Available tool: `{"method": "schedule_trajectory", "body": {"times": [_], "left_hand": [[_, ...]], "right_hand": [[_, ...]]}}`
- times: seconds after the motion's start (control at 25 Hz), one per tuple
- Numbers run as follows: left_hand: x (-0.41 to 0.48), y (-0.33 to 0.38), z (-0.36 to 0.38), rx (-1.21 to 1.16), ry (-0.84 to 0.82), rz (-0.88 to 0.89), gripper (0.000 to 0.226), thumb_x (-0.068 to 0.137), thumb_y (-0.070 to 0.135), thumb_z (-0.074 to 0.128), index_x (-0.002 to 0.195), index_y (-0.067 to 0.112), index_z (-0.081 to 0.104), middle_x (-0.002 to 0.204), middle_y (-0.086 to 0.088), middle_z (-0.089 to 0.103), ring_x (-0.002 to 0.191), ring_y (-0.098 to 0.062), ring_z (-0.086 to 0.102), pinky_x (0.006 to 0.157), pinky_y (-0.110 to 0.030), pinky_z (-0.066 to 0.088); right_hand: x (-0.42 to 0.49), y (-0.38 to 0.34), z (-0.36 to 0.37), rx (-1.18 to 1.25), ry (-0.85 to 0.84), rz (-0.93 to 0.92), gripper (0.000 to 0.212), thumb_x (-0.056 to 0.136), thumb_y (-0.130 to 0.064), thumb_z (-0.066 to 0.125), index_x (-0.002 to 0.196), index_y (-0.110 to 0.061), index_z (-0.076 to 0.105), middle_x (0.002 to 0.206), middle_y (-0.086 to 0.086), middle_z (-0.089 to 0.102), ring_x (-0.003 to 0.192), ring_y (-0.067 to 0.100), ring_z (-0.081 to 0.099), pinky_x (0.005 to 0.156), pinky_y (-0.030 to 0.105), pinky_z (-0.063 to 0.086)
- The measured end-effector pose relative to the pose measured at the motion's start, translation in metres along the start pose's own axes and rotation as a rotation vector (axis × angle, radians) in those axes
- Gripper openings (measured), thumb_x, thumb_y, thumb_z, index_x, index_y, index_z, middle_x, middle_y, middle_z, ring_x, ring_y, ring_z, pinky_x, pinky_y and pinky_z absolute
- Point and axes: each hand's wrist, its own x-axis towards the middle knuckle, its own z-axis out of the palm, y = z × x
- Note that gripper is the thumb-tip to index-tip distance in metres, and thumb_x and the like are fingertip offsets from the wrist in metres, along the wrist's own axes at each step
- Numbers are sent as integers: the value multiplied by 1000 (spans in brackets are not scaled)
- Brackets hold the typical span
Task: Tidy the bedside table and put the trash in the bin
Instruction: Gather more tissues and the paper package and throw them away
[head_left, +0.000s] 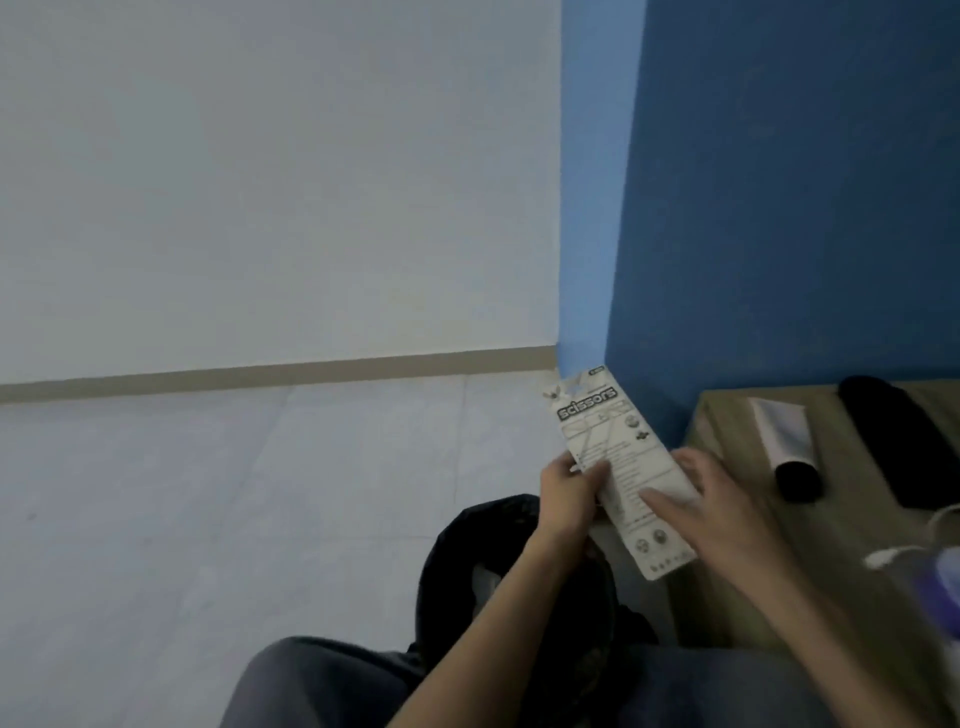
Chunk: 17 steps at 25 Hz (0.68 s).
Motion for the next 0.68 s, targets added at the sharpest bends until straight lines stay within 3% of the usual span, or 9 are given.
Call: {"method": "schedule_trajectory", "body": {"times": [0.08, 0.16, 0.28, 0.4, 0.48, 0.56, 0.68], "left_hand": [[-2, -12, -42, 14, 97, -44, 16, 90, -1, 52, 89, 8, 64, 97, -19, 68, 92, -33, 65, 90, -50, 52], [-4, -30, -79, 62, 174, -78, 14, 90, 0, 53, 93, 2, 66, 101, -20, 68, 95, -36, 65, 91, -50, 52], [-9, -62, -127, 118, 250, -210, 23, 92, 1, 51, 109, -9, 62, 101, -17, 65, 88, -30, 65, 80, -41, 55], [-15, -101, -158, 121, 251, -428, 18, 91, 3, 52, 101, -6, 63, 98, -16, 63, 96, -34, 64, 78, -40, 57], [-18, -121, -167, 133, 233, -560, 9, 91, 3, 53, 89, -2, 60, 94, -17, 62, 92, -35, 64, 71, -39, 57], [-16, -142, -171, 106, 222, -649, 12, 90, 2, 53, 97, -6, 58, 94, -18, 62, 89, -35, 64, 62, -37, 58], [-12, -156, -170, -43, 193, -696, 18, 91, 7, 55, 105, -3, 52, 88, -14, 60, 75, -28, 64, 56, -33, 58]], "right_hand": [[2, -3, 34, 120, -97, 41, 53, 80, -34, 67, 126, -17, 49, 123, 5, 60, 105, 22, 59, 84, 41, 51], [4, -4, 70, 201, -129, 139, 51, 84, -32, 62, 129, -12, 48, 125, 8, 58, 104, 21, 56, 85, 36, 47], [-3, 20, 132, 153, -142, 387, 48, 87, -23, 59, 129, -3, 47, 126, 19, 56, 110, 34, 55, 85, 34, 43], [-23, 66, 186, 52, -264, 711, 50, 85, -18, 55, 127, 5, 45, 117, 25, 55, 100, 39, 57, 78, 37, 49], [-37, 86, 210, 170, -364, 912, 46, 90, -13, 48, 130, 7, 39, 110, 22, 53, 93, 37, 55, 70, 40, 48], [-47, 92, 224, 291, -362, 1015, 39, 94, -6, 39, 131, 5, 37, 105, 21, 49, 91, 37, 51, 64, 46, 48], [-48, 99, 228, 388, -289, 1041, 40, 96, -2, 34, 135, 3, 34, 117, 23, 48, 109, 44, 49, 79, 57, 47]]}}
